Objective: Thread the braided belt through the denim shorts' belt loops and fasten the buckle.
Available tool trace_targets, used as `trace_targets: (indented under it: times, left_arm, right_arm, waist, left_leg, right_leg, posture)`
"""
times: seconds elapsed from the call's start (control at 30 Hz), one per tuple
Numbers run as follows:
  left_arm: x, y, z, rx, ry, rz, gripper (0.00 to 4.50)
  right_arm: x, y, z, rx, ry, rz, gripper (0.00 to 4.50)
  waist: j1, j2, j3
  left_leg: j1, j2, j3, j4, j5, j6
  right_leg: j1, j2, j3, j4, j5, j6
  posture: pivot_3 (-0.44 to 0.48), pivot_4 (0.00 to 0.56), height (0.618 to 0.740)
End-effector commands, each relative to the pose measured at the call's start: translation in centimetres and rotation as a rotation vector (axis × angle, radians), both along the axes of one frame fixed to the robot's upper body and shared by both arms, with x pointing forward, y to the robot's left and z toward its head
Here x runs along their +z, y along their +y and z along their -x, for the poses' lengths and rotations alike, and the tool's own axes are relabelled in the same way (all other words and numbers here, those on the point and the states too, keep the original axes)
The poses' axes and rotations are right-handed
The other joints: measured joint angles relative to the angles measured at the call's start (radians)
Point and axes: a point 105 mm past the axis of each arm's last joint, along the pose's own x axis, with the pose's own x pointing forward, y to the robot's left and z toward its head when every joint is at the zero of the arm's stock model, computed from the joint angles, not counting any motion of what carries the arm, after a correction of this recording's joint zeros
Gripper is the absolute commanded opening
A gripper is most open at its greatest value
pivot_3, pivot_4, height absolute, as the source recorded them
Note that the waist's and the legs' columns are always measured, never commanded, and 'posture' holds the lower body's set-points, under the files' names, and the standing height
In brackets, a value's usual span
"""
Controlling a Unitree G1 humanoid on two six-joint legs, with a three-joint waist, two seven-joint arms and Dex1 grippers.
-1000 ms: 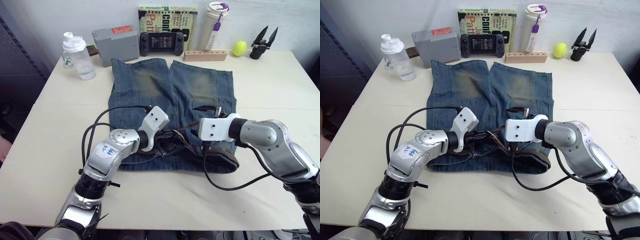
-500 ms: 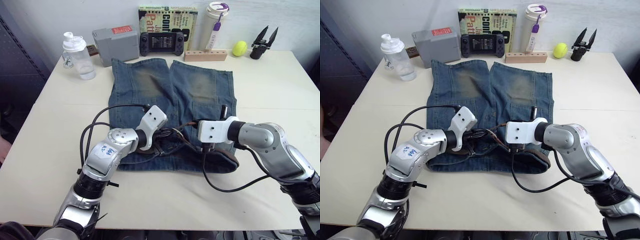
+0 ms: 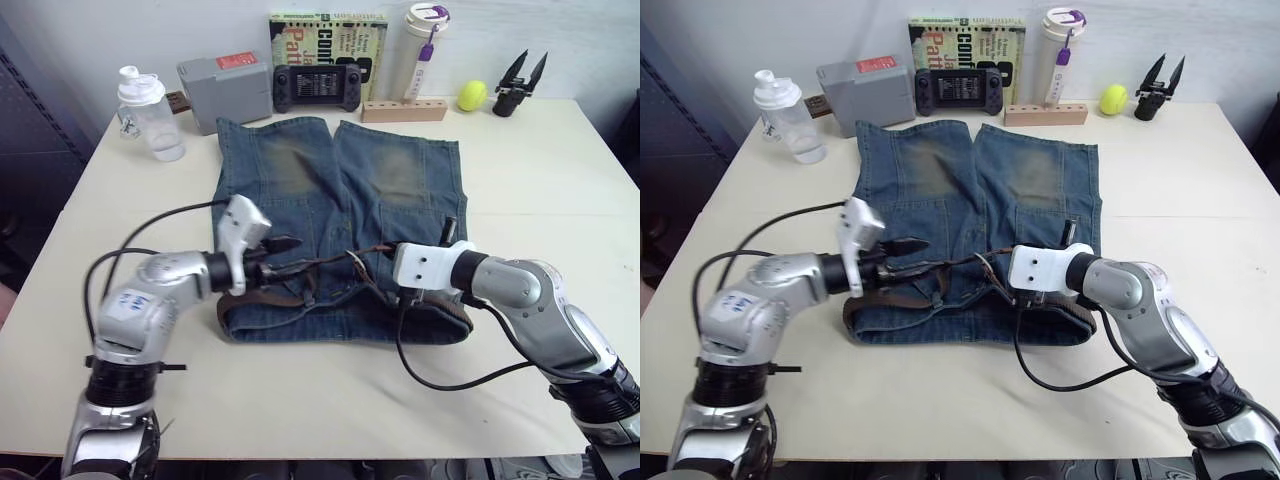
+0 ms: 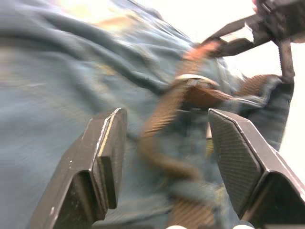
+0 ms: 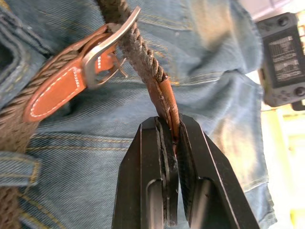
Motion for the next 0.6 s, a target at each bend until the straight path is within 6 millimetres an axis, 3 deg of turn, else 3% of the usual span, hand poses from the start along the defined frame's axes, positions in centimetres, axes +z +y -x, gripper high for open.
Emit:
trace_targets:
  times: [0.03,0.07,0.17,0.33,0.47,0.6]
  left_arm:
    - [0.4,1.8,-1.6,0.073,-0.010,0.045,3.00]
    - [0.0,2.3,-2.2,0.100,-0.002,0.038,3.00]
    - [-2.1,3.2,-2.9,0.112,0.013,-0.020,2.15]
    - [-6.8,3.3,-2.6,0.051,0.034,-0.233,0.03]
    - [-10.5,4.0,-1.9,0.020,0.057,-0.412,0.03]
    - [-11.2,4.3,-1.9,0.015,0.045,-0.444,0.03]
  right_arm:
    - [1.9,-0.2,0.2,-0.008,-0.089,-0.021,0.00]
    - [1.9,-0.2,0.2,-0.010,-0.093,-0.022,0.00]
    - [2.2,-0.3,0.3,-0.009,-0.109,-0.039,0.00]
    - [2.9,-0.5,0.6,-0.005,-0.130,-0.068,0.00]
    - [4.7,-1.4,1.4,0.008,-0.155,-0.135,0.00]
    - [7.0,-3.8,1.8,-0.024,-0.201,-0.188,0.00]
  waist:
    - [0.005,0.000,0.000]
    - [0.006,0.000,0.000]
    - [0.002,0.000,0.000]
    - [-0.001,0.000,0.000]
    - [0.000,0.000,0.000]
    - [0.001,0.000,0.000]
  left_leg:
    - [0.000,0.000,0.000,0.000,0.000,0.000]
    - [0.000,-0.001,0.000,0.000,0.000,0.000]
    - [0.000,-0.001,0.002,0.000,0.000,0.000]
    - [0.000,0.000,0.008,-0.001,0.000,0.000]
    - [0.000,0.000,0.009,-0.001,0.000,0.000]
    - [0.002,0.000,0.011,-0.001,0.000,0.000]
  right_leg:
    - [0.000,0.000,0.000,-0.001,0.000,0.000]
    - [0.000,0.000,0.000,0.000,0.000,0.000]
    - [0.000,0.000,-0.001,0.000,0.000,0.000]
    - [0.000,0.001,-0.001,-0.001,0.000,0.000]
    - [0.000,0.001,-0.001,0.000,0.000,0.000]
    - [0.000,0.000,0.000,0.000,0.000,0.000]
  posture:
    - [0.000,0.150,0.731]
    - [0.000,0.150,0.731]
    - [0.000,0.150,0.731]
    - [0.000,0.150,0.731]
    - [0.000,0.150,0.731]
    - [0.000,0.150,0.731]
